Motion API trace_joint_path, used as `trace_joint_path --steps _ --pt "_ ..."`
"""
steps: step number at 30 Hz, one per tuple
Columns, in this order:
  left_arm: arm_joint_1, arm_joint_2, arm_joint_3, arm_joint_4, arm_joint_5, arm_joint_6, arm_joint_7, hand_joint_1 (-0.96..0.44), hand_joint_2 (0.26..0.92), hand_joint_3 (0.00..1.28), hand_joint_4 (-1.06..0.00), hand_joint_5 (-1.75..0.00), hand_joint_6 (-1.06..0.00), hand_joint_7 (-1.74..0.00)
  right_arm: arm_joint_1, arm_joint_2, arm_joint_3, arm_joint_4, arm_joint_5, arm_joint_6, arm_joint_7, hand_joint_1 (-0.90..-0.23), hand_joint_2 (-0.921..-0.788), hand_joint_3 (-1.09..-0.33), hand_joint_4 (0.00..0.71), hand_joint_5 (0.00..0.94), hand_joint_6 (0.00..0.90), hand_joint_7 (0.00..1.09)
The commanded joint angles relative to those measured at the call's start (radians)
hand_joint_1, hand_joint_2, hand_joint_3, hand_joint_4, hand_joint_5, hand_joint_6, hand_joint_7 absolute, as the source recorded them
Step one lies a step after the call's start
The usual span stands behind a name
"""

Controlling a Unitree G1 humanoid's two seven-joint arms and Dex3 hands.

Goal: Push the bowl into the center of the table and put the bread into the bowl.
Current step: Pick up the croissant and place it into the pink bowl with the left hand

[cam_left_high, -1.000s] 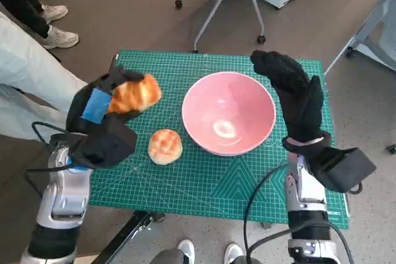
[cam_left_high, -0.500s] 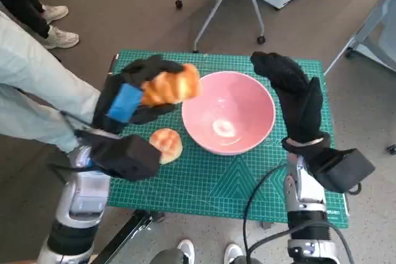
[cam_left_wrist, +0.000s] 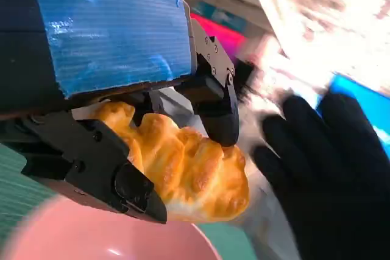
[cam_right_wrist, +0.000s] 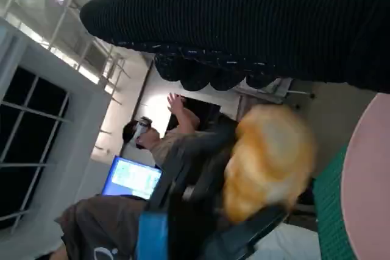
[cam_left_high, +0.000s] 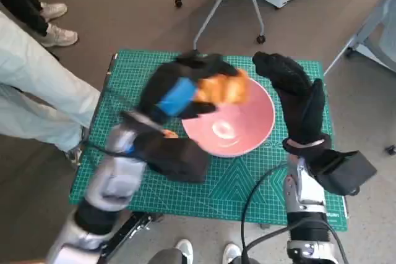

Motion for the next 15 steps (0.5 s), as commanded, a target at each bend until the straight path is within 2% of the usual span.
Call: trace_joint_path --steps 1,9,15 --pt "-0.035 -0.017 -0.024 0.099 0.012 -0.04 0.0 0.0 0.896 0.01 -0.86 -1.04 -0.7 -1.03 0.034 -0.005 -0.006 -0.006 0.002 0.02 -0.002 -0.65 -0.921 -0.751 0.179 0.0 0.084 0.5" --pt "-0.064 -0.046 -0.051 0.222 0.027 -0.068 0.004 0.0 0.914 0.01 -0.82 -1.07 -0.65 -1.09 0.042 -0.009 -0.01 -0.014 -0.007 0.016 -0.01 -0.656 -0.921 -0.751 0.18 0.001 0.085 0.5" --pt "-0.055 -0.05 -0.068 0.25 0.041 -0.057 -0.01 0.0 0.92 0.05 -0.77 -1.15 -0.6 -1.12 0.045 -0.009 -0.012 -0.013 -0.016 0.012 -0.017 -0.662 -0.921 -0.754 0.18 0.001 0.086 0.5"
